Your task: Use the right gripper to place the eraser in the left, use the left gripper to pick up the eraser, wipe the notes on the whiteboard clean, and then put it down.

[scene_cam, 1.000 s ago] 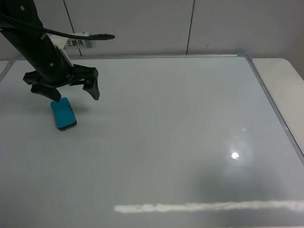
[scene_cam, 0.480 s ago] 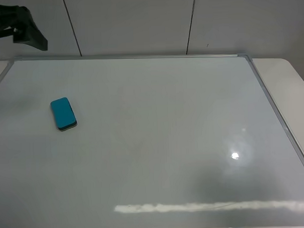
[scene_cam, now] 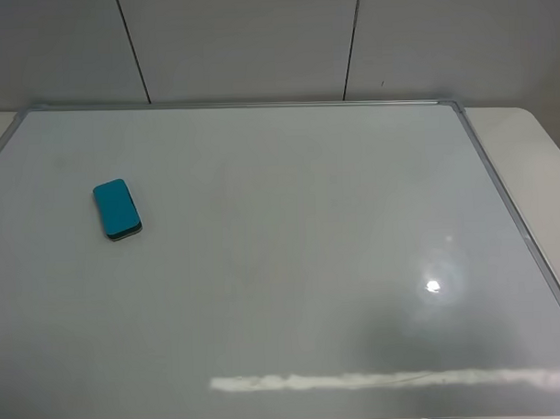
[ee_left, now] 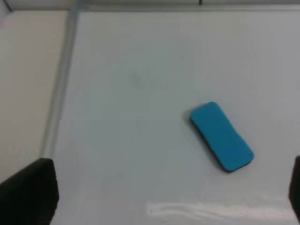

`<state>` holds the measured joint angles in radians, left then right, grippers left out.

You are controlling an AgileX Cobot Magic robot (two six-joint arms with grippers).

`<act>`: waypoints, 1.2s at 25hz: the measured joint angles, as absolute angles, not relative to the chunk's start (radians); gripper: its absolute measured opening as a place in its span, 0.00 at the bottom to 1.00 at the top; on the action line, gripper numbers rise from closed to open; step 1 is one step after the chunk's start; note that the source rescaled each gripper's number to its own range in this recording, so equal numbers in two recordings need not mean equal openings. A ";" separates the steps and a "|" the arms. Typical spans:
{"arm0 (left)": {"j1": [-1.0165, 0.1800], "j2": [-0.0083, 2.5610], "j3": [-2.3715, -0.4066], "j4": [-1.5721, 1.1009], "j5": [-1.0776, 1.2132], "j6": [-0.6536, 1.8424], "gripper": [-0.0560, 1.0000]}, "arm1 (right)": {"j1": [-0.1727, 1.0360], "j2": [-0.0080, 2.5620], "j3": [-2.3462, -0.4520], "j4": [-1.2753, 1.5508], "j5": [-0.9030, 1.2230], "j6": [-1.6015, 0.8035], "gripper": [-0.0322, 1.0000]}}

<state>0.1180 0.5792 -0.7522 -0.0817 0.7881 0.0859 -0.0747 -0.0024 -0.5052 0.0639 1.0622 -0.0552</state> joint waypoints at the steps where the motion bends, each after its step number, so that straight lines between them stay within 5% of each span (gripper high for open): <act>1: 0.129 0.525 -0.745 -0.082 0.813 0.094 1.00 | -0.075 -0.002 -0.505 0.064 1.062 -0.055 0.99; 14: 0.157 0.017 -0.574 -0.100 0.970 0.110 1.00 | -0.075 -0.002 -0.505 0.064 1.062 -0.055 0.99; 30: 0.156 -0.006 -0.505 -0.095 1.048 0.091 1.00 | -0.075 -0.002 -0.505 0.064 1.059 -0.055 0.99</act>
